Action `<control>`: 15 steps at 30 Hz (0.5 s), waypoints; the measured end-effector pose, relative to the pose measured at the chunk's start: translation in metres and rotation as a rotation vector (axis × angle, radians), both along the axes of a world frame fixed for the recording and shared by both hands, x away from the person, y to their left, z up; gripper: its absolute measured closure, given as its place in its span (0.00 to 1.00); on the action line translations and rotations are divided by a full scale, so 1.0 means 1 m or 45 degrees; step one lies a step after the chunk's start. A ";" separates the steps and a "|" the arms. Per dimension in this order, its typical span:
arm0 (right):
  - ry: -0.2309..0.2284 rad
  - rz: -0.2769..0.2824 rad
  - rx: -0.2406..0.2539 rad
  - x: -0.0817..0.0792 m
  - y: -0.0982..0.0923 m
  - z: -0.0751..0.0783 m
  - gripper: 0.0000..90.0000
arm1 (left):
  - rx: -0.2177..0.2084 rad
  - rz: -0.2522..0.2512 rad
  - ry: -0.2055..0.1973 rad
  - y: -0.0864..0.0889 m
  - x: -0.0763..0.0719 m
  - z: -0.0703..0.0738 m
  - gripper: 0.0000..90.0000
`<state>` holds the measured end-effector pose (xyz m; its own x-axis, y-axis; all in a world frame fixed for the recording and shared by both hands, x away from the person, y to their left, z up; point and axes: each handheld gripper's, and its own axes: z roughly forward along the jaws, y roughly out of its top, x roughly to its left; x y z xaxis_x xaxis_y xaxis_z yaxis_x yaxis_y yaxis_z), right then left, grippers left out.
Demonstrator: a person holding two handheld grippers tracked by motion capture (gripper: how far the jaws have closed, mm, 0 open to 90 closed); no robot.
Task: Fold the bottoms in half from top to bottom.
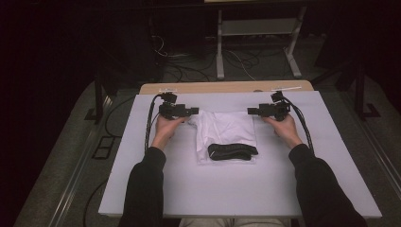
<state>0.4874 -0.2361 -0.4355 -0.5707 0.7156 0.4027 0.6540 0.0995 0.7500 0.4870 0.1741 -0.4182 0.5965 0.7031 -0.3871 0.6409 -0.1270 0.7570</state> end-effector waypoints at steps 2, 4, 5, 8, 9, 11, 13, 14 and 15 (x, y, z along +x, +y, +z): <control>-0.009 -0.003 -0.009 -0.003 0.000 0.001 0.07 | -0.006 -0.013 0.005 0.000 -0.004 0.002 0.01; -0.008 0.018 -0.026 -0.006 0.000 0.002 0.00 | -0.009 -0.023 -0.022 0.001 -0.009 0.005 0.00; -0.015 0.023 -0.035 -0.007 -0.001 0.003 0.00 | -0.005 -0.023 -0.037 0.002 -0.012 0.007 0.00; -0.025 0.038 -0.037 -0.014 -0.004 0.008 0.00 | 0.002 -0.021 -0.058 0.005 -0.019 0.011 0.00; -0.027 0.041 -0.041 -0.016 -0.005 0.009 0.00 | 0.011 -0.019 -0.065 0.006 -0.021 0.012 0.00; -0.040 0.047 -0.054 -0.020 -0.007 0.014 0.00 | 0.011 -0.018 -0.076 0.009 -0.026 0.015 0.00; -0.046 0.054 -0.067 -0.026 -0.009 0.018 0.00 | 0.010 -0.012 -0.093 0.011 -0.030 0.017 0.00; -0.051 0.058 -0.072 -0.027 -0.009 0.020 0.00 | 0.005 -0.008 -0.099 0.011 -0.032 0.018 0.00; -0.056 0.057 -0.075 -0.030 -0.010 0.021 0.00 | 0.004 -0.007 -0.108 0.012 -0.034 0.019 0.00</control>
